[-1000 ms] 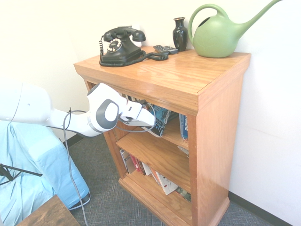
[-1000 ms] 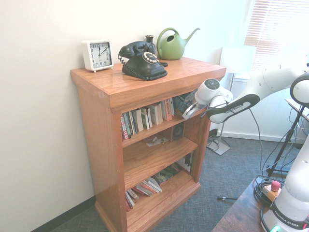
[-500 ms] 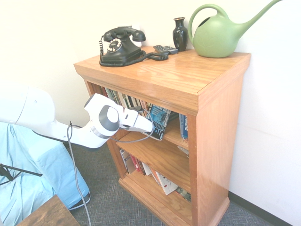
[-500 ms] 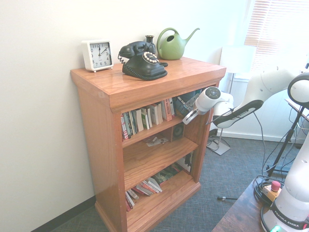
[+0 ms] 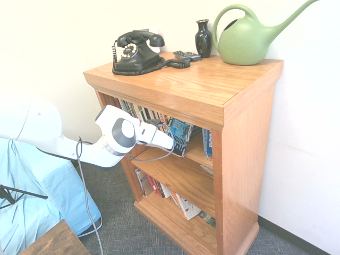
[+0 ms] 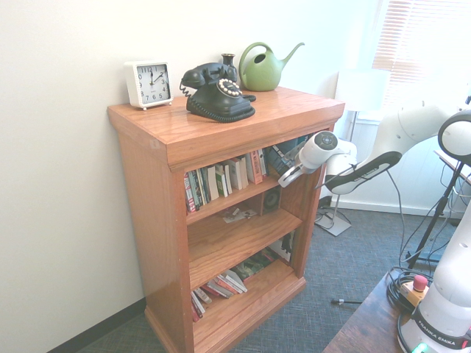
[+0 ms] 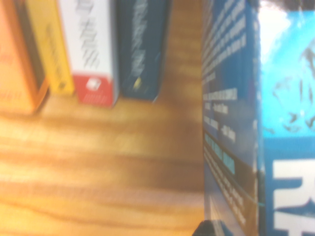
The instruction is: Shelf the books
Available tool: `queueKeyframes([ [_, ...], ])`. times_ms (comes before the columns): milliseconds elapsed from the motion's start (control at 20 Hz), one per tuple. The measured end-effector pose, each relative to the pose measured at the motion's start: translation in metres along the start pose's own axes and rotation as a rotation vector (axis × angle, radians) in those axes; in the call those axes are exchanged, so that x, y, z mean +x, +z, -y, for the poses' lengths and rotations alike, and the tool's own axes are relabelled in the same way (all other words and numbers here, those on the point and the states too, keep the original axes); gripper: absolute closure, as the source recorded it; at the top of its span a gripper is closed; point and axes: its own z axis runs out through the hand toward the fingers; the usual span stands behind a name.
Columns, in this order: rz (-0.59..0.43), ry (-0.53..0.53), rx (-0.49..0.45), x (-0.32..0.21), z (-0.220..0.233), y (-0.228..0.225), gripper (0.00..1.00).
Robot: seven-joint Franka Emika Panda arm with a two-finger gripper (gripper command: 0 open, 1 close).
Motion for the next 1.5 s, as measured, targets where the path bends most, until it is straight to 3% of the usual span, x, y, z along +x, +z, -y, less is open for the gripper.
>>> queueKeyframes([
  [200, -0.017, 0.012, 0.012, 0.005, 0.002, -0.008, 1.00],
  [250, -0.017, 0.014, 0.013, 0.005, 0.002, -0.009, 0.00],
  [1150, -0.011, 0.006, 0.020, 0.003, 0.013, -0.002, 0.00],
  [1500, 0.009, 0.000, 0.056, -0.019, 0.014, -0.044, 0.00],
])
